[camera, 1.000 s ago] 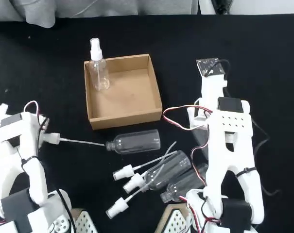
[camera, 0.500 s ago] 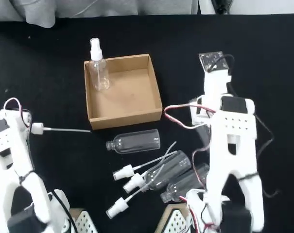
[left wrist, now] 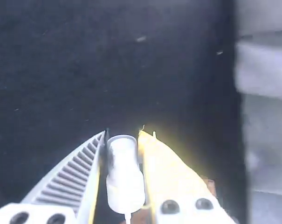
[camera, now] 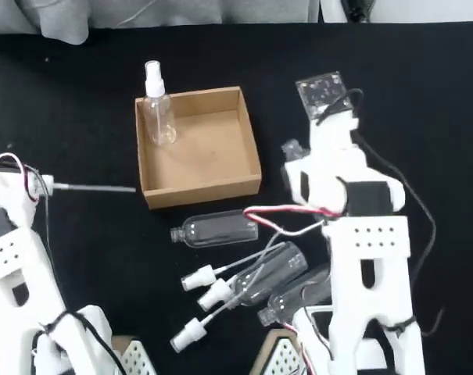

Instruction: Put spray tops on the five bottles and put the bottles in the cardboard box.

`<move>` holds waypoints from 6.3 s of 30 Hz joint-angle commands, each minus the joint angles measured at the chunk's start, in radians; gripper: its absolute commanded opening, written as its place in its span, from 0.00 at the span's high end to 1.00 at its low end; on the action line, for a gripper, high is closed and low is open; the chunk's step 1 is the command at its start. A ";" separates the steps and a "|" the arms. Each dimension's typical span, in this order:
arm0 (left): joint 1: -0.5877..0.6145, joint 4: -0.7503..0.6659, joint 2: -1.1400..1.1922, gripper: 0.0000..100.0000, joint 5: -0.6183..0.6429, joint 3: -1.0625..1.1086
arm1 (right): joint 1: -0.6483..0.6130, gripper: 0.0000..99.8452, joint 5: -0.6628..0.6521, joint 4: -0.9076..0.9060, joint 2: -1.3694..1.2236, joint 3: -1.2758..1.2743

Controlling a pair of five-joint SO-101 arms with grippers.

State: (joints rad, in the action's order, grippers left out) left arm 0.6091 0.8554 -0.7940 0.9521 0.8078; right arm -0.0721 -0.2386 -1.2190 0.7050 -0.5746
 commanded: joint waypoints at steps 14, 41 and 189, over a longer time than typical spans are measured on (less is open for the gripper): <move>0.001 -0.109 -0.252 0.97 0.160 -0.027 | -0.193 0.98 0.009 0.107 0.194 0.059; -0.131 -0.247 -0.496 0.97 0.298 0.073 | -0.413 0.98 0.012 0.454 0.444 -0.308; -0.713 -0.176 -0.996 0.97 -0.012 0.515 | -0.545 0.98 -0.124 0.694 0.443 -0.636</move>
State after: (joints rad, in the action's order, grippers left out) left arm -0.0859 0.6943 -1.7822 0.9536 1.3311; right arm -0.5984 -0.3644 -0.5531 1.1162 -1.2190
